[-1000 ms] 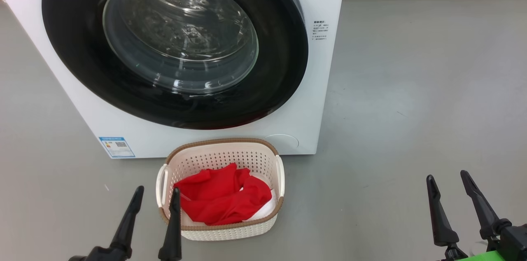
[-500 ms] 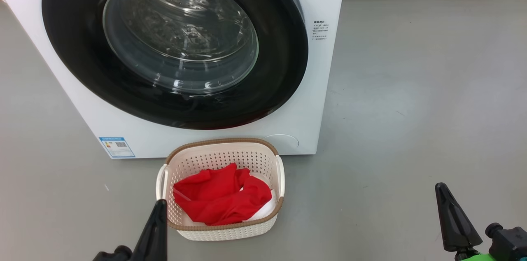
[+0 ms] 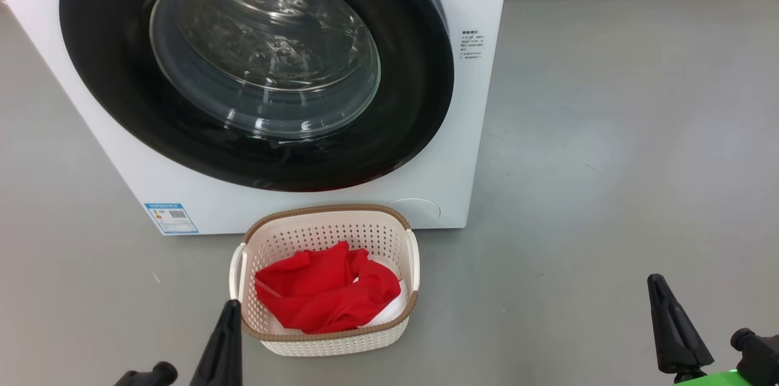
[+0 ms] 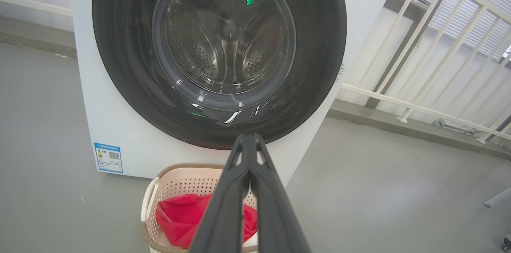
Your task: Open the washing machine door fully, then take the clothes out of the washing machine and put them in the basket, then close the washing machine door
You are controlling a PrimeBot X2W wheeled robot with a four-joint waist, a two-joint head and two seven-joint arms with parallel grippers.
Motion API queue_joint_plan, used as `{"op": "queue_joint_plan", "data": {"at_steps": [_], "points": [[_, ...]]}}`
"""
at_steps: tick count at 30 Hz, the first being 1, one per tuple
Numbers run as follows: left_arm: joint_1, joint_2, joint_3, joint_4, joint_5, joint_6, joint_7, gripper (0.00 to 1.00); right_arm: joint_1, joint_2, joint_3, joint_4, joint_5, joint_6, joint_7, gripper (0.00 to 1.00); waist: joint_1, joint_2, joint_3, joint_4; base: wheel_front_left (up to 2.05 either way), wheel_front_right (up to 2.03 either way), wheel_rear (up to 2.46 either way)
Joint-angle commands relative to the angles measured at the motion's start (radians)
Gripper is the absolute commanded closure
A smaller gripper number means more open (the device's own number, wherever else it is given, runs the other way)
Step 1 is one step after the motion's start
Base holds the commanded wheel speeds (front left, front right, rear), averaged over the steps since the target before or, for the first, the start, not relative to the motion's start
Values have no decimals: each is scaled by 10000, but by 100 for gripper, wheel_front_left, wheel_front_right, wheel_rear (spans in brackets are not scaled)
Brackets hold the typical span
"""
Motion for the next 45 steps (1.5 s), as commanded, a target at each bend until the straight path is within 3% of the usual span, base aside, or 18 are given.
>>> {"op": "queue_joint_plan", "data": {"at_steps": [1, 45], "points": [[-337, 102, 146, -168, -343, -74, 46, 100, -374, -149, 73, -188, 370, -6, 49, 100, -1, -1, 0, -4, 0, 0, 0], [-920, 344, 608, 530, -5597, -538, 1091, 100, -1350, -426, 324, 575, 5554, -20, 1149, 100, -1, -1, 20, -107, 0, 0, 0]]}}
